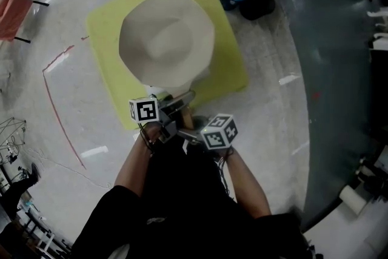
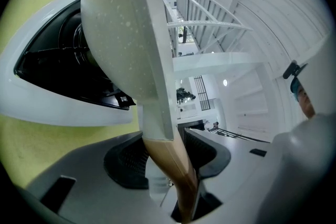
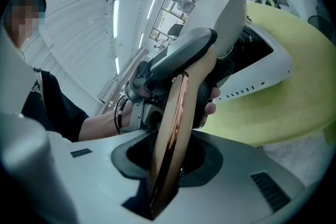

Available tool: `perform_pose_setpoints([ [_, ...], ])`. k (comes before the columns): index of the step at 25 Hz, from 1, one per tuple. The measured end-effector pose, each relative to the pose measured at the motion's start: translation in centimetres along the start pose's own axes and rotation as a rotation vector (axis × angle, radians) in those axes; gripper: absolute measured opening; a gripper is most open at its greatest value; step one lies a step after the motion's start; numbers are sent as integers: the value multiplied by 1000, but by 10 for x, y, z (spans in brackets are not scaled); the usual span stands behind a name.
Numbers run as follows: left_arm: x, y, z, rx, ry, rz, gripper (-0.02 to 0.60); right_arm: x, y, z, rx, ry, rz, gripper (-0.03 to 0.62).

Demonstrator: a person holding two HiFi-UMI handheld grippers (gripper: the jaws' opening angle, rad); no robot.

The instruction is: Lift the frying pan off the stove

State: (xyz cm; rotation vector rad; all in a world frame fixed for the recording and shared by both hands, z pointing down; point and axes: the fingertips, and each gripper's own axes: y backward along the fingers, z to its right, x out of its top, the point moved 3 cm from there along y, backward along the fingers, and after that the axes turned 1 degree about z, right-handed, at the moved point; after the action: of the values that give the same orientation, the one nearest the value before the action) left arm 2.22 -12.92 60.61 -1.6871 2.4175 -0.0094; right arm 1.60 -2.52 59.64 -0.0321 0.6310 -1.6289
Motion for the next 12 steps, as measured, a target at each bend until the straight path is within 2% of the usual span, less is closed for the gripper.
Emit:
perform_pose_setpoints([
  [7,-2,1,25,-6,-54,-1,233,1,11,-18,2,35,26,112],
  [12,-10,3,44,-10,-65,8,233,-3,22,-34,-3,76,24,118],
])
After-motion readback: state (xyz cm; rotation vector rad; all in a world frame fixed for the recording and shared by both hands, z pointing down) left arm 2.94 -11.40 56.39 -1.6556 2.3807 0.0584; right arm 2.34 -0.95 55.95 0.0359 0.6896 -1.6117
